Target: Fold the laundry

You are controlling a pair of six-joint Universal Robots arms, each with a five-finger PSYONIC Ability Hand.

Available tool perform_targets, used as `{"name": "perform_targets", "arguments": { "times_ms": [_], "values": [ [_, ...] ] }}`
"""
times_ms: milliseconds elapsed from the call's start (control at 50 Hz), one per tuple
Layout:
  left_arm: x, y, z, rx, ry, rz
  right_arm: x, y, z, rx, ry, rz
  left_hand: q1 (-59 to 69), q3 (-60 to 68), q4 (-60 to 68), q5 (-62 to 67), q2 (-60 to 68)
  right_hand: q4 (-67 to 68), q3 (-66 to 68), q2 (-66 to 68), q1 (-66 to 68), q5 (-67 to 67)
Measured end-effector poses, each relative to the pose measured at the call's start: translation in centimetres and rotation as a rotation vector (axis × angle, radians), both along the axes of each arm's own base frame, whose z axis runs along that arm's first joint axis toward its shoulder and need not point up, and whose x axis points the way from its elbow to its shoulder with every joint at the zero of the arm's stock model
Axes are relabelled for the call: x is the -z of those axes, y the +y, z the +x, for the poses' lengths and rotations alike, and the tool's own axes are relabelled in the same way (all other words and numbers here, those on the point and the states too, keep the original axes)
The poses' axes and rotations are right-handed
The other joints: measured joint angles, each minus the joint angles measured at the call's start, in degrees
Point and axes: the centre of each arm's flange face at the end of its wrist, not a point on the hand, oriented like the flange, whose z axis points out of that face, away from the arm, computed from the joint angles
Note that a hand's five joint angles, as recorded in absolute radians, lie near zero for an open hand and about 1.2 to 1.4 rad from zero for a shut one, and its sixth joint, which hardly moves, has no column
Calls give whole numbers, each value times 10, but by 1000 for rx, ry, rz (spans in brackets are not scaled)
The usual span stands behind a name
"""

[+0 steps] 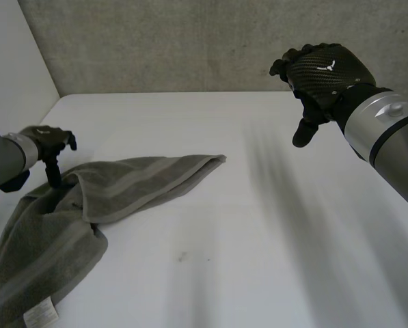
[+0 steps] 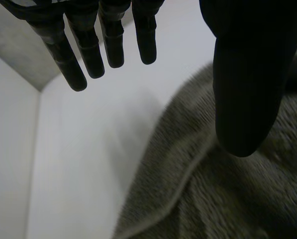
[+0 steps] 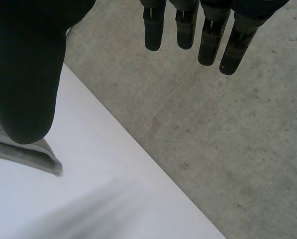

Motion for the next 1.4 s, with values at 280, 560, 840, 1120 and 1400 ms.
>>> {"name": "perform_targets", "arguments": {
  "times_ms": [280, 560, 840, 1120, 1400],
  "values": [
    [17, 17, -33, 90, 116, 87, 13, -9, -1, 16, 18, 32, 368, 352, 354, 353, 353, 0, 0, 0, 0, 0],
    [-50, 46, -124, 176, 538, -50, 20, -25, -20, 80, 36, 51, 460, 493, 494, 487, 493, 0, 0, 0, 0, 0],
    [-17, 116, -236, 369, 607, -77, 9, -48, -46, 168, 57, 1, 464, 495, 497, 489, 495, 0, 0, 0, 0, 0],
    [22, 149, -268, 441, 594, -78, 10, -48, -47, 173, 46, 12, 63, 65, 64, 65, 62, 0, 0, 0, 0, 0],
    [-63, 152, -187, 311, 580, -125, 30, -42, -40, 173, -99, 167, -54, -56, -55, -56, -56, 0, 0, 0, 0, 0]
  ]
}}
